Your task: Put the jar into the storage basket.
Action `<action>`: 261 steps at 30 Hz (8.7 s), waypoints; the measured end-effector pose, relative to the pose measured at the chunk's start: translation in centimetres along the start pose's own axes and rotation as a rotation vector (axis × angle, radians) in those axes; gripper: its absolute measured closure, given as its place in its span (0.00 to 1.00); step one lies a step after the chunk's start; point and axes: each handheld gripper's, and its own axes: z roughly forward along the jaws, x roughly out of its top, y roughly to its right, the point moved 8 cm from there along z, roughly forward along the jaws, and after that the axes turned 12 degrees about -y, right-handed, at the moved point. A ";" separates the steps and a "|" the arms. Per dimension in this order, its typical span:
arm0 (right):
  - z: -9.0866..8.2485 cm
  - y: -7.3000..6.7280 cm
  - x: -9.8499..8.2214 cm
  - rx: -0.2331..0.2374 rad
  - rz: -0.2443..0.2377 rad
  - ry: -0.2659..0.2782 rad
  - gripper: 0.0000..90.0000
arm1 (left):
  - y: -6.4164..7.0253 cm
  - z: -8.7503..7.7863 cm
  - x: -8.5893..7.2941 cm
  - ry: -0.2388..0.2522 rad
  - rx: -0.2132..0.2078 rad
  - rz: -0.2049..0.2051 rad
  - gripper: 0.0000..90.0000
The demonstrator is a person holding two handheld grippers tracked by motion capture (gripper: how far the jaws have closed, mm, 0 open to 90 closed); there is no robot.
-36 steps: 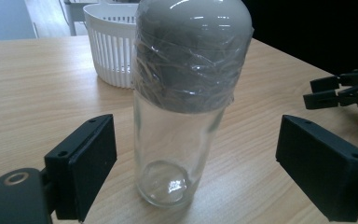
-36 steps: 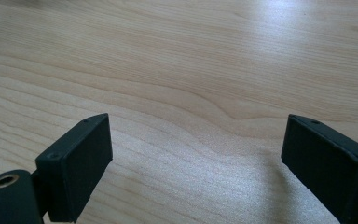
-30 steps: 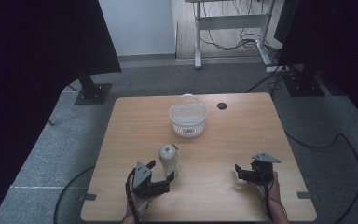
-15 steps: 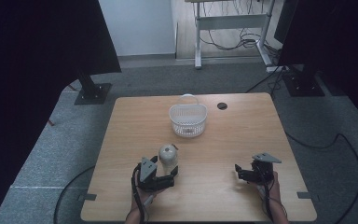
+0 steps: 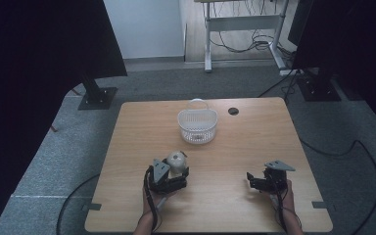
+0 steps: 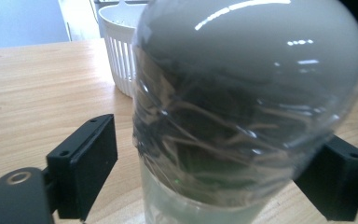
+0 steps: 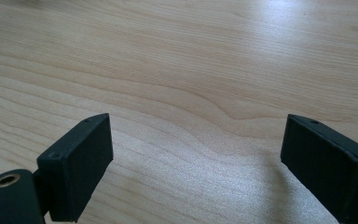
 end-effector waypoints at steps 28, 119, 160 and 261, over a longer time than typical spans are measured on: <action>0.0 -0.1 0.0 -0.023 -0.019 -0.005 0.09 | 0.3 -1.3 1.5 0.075 -0.032 0.036 0.30; 0.1 0.0 0.0 0.043 0.016 -0.010 0.09 | -2.0 3.7 17.7 0.128 0.026 0.088 0.30; 0.3 -0.2 -0.1 0.048 -0.003 -0.035 0.09 | -2.0 13.9 16.6 -0.028 0.048 0.119 0.30; 0.5 -0.2 -0.1 0.011 -0.024 -0.050 0.09 | -3.2 7.3 9.2 -0.017 0.059 0.178 0.09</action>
